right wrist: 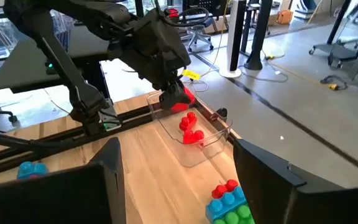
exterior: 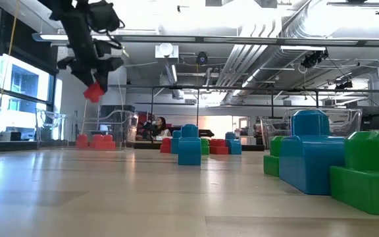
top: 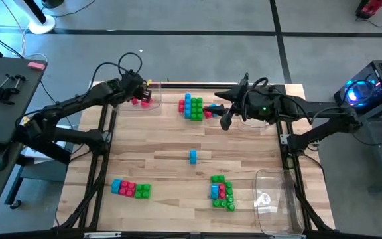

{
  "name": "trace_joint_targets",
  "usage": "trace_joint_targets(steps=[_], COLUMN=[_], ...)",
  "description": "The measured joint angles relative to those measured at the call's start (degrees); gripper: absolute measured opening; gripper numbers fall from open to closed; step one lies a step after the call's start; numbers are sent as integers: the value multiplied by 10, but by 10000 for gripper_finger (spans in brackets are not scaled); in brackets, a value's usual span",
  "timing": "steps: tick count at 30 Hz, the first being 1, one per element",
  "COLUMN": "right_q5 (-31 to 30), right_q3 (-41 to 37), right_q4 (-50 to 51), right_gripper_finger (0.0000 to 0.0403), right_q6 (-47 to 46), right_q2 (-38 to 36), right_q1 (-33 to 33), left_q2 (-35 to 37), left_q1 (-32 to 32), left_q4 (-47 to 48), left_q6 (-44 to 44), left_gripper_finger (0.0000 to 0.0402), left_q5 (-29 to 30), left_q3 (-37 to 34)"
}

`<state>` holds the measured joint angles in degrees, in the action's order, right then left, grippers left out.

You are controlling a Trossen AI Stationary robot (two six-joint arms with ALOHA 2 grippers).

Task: Sort blocks
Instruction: Put the red game piece into the top left transparent bin

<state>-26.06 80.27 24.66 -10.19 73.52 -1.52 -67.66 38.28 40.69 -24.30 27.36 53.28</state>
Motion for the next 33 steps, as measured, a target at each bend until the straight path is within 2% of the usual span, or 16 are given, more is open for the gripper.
trace_joint_targets(steps=[3,6,8,11,14,20,24,30,33], right_q5=[0,0,0,0,0,0,0,0,1], right_q3=[0,0,0,0,-1,-6,-6,-6,-6], right_q4=[8,9,10,11,14,40,54,64,64], right_gripper_finger=[188,188,188,188,188,188,188,188,188], right_q6=[-4,-3,-3,0,1,2,2,2,2], right_q2=[0,0,0,0,0,0,0,0,0], right_q1=[0,0,0,0,0,0,0,0,0], left_q2=[0,3,9,28,55,96,96,38,-8], left_q1=[5,5,5,-7,-56,-245,-406,-613,-694], left_q4=[-1,8,15,13,9,13,16,36,45], left_q6=[10,21,13,3,-24,-119,-217,-351,-388], left_gripper_finger=[251,283,290,293,291,289,289,282,249], left_q5=[-38,-71,-109,-198,-274,-284,-232,-193,-208], left_q3=[0,7,20,27,28,28,28,28,28])
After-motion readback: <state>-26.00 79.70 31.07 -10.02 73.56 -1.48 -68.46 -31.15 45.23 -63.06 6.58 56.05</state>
